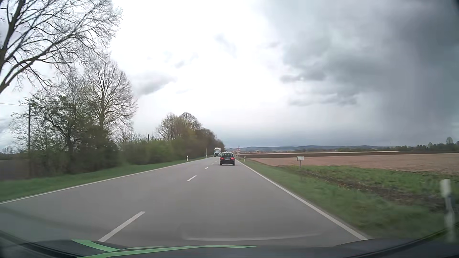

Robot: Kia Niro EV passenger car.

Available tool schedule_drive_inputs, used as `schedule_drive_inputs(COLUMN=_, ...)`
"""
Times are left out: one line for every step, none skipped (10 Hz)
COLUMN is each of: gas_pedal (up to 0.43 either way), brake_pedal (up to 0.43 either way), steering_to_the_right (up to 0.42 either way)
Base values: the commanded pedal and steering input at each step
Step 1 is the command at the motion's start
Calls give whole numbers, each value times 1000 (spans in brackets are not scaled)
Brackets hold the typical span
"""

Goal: Follow the waypoints while adhering to traffic rules and regulations

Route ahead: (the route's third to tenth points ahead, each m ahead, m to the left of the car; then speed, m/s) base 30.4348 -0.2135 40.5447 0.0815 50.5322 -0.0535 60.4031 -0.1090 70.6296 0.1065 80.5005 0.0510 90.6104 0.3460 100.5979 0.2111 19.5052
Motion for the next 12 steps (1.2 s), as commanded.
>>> schedule_drive_inputs(gas_pedal=138, brake_pedal=0, steering_to_the_right=-1)
schedule_drive_inputs(gas_pedal=150, brake_pedal=0, steering_to_the_right=-1)
schedule_drive_inputs(gas_pedal=150, brake_pedal=0, steering_to_the_right=-1)
schedule_drive_inputs(gas_pedal=150, brake_pedal=0, steering_to_the_right=-1)
schedule_drive_inputs(gas_pedal=150, brake_pedal=0, steering_to_the_right=-1)
schedule_drive_inputs(gas_pedal=150, brake_pedal=0, steering_to_the_right=-1)
schedule_drive_inputs(gas_pedal=150, brake_pedal=0, steering_to_the_right=-1)
schedule_drive_inputs(gas_pedal=150, brake_pedal=0, steering_to_the_right=-1)
schedule_drive_inputs(gas_pedal=150, brake_pedal=0, steering_to_the_right=-1)
schedule_drive_inputs(gas_pedal=150, brake_pedal=0, steering_to_the_right=-1)
schedule_drive_inputs(gas_pedal=150, brake_pedal=0, steering_to_the_right=-1)
schedule_drive_inputs(gas_pedal=138, brake_pedal=0, steering_to_the_right=-1)
